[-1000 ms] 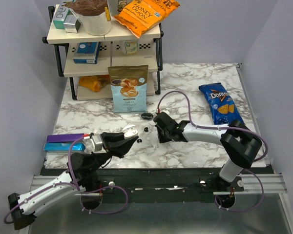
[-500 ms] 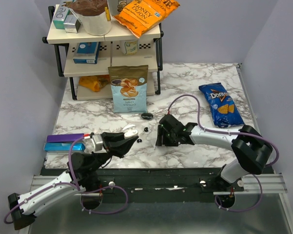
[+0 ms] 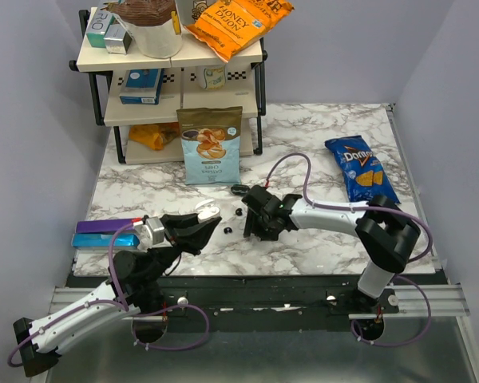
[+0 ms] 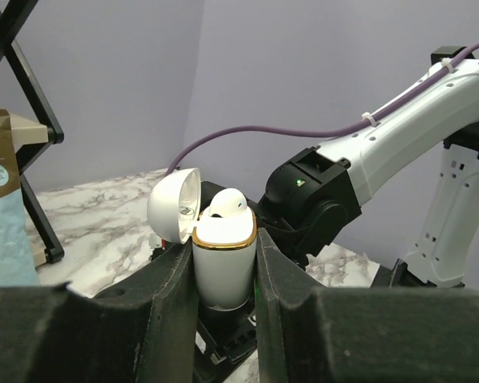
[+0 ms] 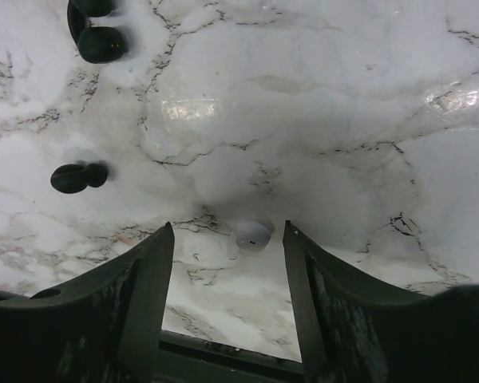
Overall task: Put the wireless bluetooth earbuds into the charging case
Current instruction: Adjust the earbud at the center of the board, then pick up the earbud from the center of the board.
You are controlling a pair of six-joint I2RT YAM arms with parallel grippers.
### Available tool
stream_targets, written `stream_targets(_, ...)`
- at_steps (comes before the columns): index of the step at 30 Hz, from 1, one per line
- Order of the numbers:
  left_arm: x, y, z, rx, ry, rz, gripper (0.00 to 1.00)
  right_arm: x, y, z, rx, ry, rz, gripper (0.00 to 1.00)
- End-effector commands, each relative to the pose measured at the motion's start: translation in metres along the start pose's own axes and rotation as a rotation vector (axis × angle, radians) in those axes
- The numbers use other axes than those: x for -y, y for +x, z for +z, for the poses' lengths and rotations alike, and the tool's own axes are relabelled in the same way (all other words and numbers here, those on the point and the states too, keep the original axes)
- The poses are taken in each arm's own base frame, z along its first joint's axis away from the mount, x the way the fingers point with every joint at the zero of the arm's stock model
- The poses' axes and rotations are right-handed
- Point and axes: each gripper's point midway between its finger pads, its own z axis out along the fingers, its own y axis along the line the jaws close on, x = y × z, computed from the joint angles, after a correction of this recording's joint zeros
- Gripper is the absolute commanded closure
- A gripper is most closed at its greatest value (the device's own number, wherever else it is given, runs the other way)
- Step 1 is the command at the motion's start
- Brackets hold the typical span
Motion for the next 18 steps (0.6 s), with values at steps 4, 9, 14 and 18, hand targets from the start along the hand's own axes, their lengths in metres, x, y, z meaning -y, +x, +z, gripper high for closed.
stream_targets(4,-0.014,-0.016,0.001,0.035,-0.096,-0.011,1.0,0.041,0.01,0.014,-0.028,0.243,0.036,0.39)
stream_targets(9,-0.023,-0.019,-0.002,0.038,-0.151,-0.013,1.0,0.049,0.006,0.015,-0.028,0.34,0.024,0.44)
stream_targets(14,-0.026,-0.021,-0.005,0.055,-0.166,-0.028,1.0,0.063,0.018,0.016,-0.064,0.434,0.0,0.44)
stream_targets(18,-0.026,-0.02,-0.005,0.052,-0.165,-0.034,1.0,0.066,0.026,0.019,-0.086,0.466,-0.005,0.48)
